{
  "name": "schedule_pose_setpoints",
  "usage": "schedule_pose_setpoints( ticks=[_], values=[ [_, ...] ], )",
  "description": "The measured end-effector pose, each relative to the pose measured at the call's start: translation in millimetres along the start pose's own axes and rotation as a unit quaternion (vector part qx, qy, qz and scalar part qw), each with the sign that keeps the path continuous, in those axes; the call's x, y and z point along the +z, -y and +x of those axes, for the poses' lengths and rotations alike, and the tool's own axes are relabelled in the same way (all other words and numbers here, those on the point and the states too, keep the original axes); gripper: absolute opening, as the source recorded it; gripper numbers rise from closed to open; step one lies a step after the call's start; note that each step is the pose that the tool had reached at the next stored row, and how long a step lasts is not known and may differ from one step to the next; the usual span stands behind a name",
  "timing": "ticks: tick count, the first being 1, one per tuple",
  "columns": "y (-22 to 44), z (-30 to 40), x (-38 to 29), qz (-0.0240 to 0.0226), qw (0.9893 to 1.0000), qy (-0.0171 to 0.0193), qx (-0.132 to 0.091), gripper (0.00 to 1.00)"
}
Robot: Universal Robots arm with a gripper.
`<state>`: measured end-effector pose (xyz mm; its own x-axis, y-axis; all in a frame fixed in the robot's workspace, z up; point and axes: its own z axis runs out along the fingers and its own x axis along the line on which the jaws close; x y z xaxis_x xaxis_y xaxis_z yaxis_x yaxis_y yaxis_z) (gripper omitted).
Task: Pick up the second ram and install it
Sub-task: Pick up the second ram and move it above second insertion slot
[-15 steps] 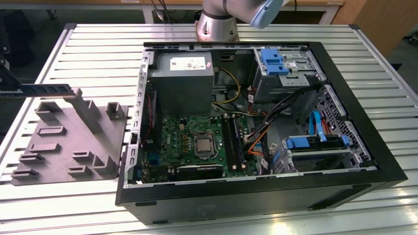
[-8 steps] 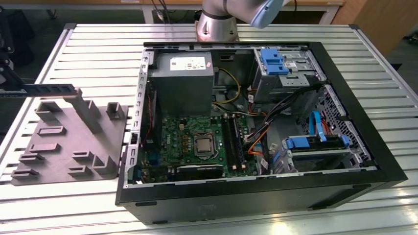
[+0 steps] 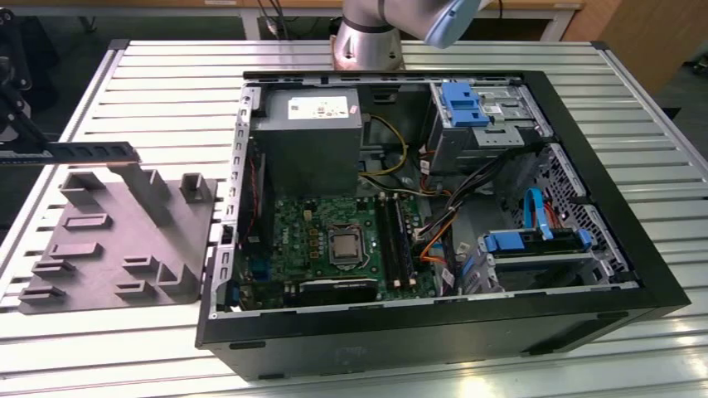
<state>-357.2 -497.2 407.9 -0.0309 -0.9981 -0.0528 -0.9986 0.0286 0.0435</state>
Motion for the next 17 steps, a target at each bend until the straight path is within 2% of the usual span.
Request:
schedule_pose_setpoints(
  ticks=[17],
  values=[
    [14.0,-1.0,-0.5,0.0001,1.0000,0.0000,0.000,0.12]
  ],
)
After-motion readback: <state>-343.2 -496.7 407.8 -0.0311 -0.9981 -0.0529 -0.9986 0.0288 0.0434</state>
